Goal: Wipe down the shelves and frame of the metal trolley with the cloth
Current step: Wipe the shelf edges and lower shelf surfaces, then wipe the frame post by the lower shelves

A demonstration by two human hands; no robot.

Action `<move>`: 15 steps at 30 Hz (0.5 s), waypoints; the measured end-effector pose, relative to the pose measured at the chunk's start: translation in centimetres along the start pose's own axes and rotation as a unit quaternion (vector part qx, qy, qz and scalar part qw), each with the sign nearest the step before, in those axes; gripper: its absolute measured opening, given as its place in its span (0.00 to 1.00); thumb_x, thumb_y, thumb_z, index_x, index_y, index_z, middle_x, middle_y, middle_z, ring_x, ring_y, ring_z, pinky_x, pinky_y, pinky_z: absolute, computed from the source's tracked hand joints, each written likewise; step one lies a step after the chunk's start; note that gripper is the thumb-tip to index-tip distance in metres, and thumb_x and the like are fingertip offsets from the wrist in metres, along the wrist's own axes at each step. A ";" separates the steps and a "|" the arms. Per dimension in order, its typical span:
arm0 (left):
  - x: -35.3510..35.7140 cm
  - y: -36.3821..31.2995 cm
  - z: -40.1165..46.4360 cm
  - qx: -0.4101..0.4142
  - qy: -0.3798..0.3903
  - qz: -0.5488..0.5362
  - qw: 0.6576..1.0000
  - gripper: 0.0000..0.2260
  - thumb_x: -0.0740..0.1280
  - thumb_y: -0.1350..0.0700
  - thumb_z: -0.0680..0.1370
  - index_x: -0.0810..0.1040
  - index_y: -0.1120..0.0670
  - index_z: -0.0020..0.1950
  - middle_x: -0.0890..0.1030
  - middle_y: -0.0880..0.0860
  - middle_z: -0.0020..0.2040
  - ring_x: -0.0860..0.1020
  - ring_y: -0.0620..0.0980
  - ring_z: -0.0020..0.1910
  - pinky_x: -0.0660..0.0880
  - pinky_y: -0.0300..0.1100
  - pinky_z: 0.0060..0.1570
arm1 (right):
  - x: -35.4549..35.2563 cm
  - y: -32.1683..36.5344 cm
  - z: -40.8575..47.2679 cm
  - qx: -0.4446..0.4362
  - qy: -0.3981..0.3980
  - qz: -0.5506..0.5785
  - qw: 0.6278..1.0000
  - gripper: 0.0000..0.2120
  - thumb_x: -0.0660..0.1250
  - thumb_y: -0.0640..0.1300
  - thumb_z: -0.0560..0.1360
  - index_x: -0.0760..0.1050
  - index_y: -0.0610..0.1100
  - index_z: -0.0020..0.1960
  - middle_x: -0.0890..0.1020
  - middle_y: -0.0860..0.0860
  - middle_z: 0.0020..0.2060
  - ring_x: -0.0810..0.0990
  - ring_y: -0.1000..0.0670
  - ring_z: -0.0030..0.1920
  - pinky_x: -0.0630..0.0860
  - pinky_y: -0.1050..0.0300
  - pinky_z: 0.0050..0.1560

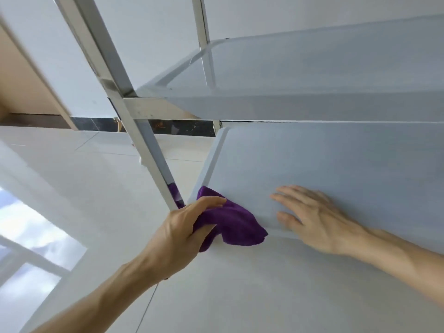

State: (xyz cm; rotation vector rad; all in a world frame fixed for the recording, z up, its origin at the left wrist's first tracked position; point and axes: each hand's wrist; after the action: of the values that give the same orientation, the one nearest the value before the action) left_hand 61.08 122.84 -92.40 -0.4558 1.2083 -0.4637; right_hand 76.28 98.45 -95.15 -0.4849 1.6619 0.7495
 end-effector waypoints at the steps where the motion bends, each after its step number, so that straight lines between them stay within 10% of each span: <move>1: -0.7 -0.3 -0.6 -0.021 -0.015 -0.015 1.000 0.21 0.66 0.67 0.77 0.78 0.42 0.61 0.82 0.33 0.46 0.80 0.39 0.44 0.74 0.27 0.42 | 0.4 1.0 0.4 -0.010 0.022 0.001 1.000 0.25 0.47 0.61 0.83 0.54 0.58 0.79 0.52 0.59 0.80 0.47 0.55 0.80 0.49 0.47 0.77; 10: -9.2 0.9 -6.2 -0.243 -0.254 -0.295 0.889 0.09 0.65 0.48 0.81 0.81 0.45 0.58 0.84 0.61 0.44 0.82 0.62 0.34 0.75 0.51 0.27 | 2.6 1.4 -0.1 -0.019 0.013 -0.101 0.995 0.34 0.24 0.70 0.71 0.36 0.67 0.76 0.39 0.66 0.77 0.37 0.54 0.79 0.42 0.39 0.77; 15: -10.5 -0.4 -2.5 -0.136 -0.379 -0.280 0.872 0.10 0.63 0.40 0.80 0.77 0.40 0.57 0.81 0.57 0.50 0.78 0.61 0.39 0.73 0.53 0.26 | 2.1 2.2 -0.7 -0.020 0.012 -0.125 0.992 0.33 0.31 0.67 0.76 0.48 0.61 0.79 0.50 0.61 0.79 0.49 0.48 0.80 0.54 0.34 0.76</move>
State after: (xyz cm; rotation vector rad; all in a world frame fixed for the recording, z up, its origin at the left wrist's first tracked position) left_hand 55.70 128.29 -84.78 -1.1283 0.3496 -0.5315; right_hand 73.88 99.67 -96.63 -0.7183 1.5748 0.5931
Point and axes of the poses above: each hand's wrist, its own z-axis towards the middle knuckle, its own x-axis out of the palm, y = z × x
